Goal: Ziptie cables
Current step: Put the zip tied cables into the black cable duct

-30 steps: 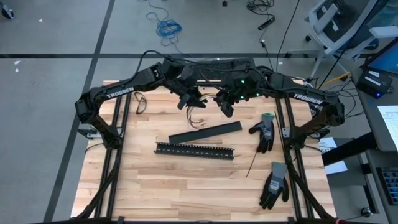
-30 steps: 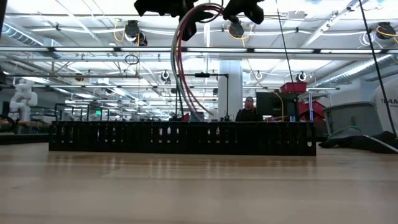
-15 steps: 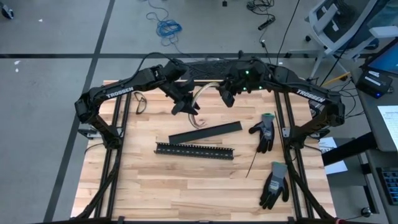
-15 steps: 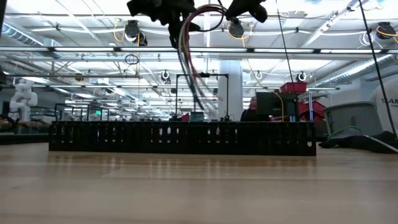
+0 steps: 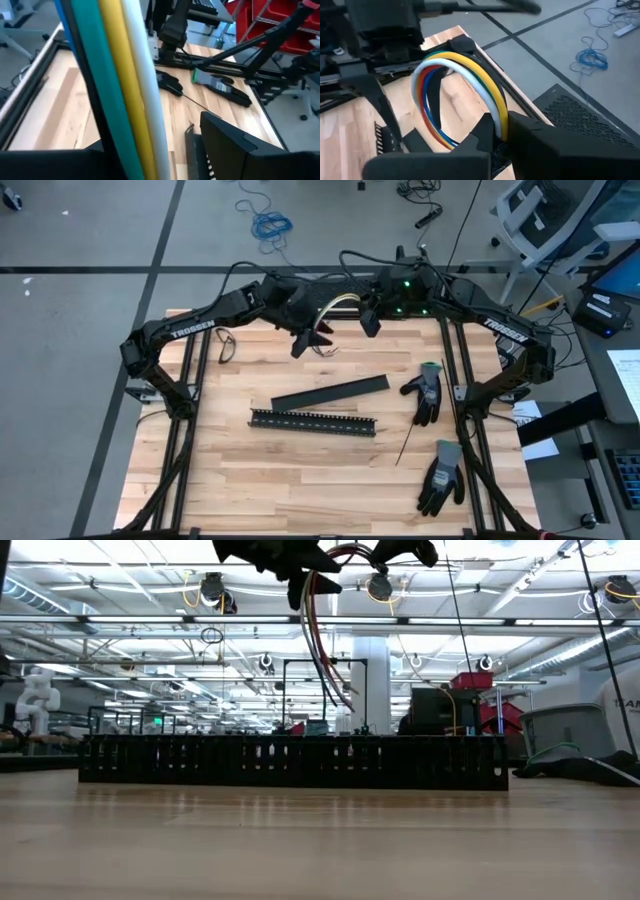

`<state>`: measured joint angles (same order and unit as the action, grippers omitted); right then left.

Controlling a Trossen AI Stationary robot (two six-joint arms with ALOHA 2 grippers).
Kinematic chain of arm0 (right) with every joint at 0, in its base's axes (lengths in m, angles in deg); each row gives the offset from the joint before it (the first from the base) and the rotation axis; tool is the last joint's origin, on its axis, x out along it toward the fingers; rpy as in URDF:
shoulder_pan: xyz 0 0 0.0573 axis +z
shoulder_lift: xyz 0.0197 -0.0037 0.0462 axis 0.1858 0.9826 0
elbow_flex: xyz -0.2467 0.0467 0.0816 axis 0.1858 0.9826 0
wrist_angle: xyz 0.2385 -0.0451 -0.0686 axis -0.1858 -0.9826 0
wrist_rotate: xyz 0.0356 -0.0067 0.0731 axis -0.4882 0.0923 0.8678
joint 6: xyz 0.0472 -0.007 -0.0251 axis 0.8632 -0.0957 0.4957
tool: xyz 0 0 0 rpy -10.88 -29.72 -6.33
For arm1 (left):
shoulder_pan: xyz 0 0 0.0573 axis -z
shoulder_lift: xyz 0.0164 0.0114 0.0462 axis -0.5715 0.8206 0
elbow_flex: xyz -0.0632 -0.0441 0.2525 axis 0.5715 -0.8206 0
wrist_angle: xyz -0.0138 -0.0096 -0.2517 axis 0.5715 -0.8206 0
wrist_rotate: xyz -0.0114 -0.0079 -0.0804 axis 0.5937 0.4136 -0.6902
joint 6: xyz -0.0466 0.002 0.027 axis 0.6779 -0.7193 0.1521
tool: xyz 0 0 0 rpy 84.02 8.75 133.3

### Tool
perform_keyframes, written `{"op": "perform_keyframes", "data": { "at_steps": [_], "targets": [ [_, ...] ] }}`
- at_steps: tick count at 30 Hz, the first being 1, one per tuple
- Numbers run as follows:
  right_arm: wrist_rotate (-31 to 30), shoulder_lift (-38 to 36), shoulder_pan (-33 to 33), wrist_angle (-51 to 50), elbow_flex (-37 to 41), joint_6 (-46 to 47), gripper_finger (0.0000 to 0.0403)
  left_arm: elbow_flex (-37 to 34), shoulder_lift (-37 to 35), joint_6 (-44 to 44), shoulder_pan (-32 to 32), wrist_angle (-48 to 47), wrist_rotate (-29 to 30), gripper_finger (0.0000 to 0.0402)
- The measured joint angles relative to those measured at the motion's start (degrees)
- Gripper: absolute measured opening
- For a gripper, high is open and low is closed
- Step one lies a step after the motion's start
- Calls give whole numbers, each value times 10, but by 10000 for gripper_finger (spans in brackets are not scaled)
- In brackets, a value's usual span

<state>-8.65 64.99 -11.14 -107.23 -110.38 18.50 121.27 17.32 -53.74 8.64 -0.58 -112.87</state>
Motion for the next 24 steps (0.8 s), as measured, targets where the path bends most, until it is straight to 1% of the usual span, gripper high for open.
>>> {"op": "perform_keyframes", "data": {
  "at_steps": [4,9,17,21,24],
  "targets": [
    [-3,-1,-5,0,0,0,9,-13,-1,1,-1,22,9,185],
    [-13,-1,-10,1,0,0,9,-45,-1,32,-10,56,10,185],
    [-13,-1,-14,12,0,-2,9,-100,-4,91,-21,167,11,185],
    [-13,-1,-19,12,0,-2,9,-140,-30,119,-40,196,16,185],
    [-12,-1,-22,16,0,-6,9,-177,-63,135,-49,232,37,185]
  ]
}}
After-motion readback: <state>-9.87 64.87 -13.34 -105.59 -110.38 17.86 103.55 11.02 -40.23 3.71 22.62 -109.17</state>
